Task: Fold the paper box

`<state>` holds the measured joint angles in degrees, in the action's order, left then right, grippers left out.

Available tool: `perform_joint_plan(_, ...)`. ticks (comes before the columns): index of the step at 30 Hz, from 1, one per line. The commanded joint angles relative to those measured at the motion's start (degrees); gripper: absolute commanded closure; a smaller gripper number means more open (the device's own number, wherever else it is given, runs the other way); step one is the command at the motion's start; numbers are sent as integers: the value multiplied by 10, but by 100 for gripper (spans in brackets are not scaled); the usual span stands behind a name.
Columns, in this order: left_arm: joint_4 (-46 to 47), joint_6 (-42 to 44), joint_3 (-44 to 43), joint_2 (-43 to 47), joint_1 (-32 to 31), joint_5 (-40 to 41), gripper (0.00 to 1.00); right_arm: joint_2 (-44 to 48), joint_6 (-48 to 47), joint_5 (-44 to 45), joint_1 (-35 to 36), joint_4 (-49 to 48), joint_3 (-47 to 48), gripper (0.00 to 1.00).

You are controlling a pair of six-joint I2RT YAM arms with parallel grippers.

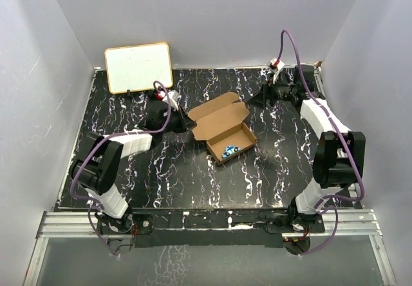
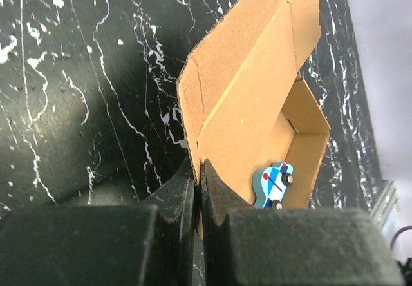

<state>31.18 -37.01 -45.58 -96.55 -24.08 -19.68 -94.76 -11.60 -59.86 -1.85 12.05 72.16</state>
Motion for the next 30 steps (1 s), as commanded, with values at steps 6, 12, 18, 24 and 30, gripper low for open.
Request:
perform_joint_plan(6, -121, 212, -79, 46, 1, -20, 100, -41, 37, -33, -36, 12, 12, 37)
perform_joint_plan(12, -178, 295, -127, 43, 2, -35, 100, -73, 15, -39, -49, 60, 25, 37)
perform_joint_plan(18, -185, 318, -145, 38, 2, -47, 100, -92, -23, -69, -49, 112, 39, 39)
perform_joint_plan(24, -178, 315, -140, 43, 1, -46, 100, -83, -81, -96, -40, 165, 29, 43)
perform_joint_plan(30, -173, 312, -134, 49, 2, -47, 100, -81, -103, -82, -18, 187, 31, 46)
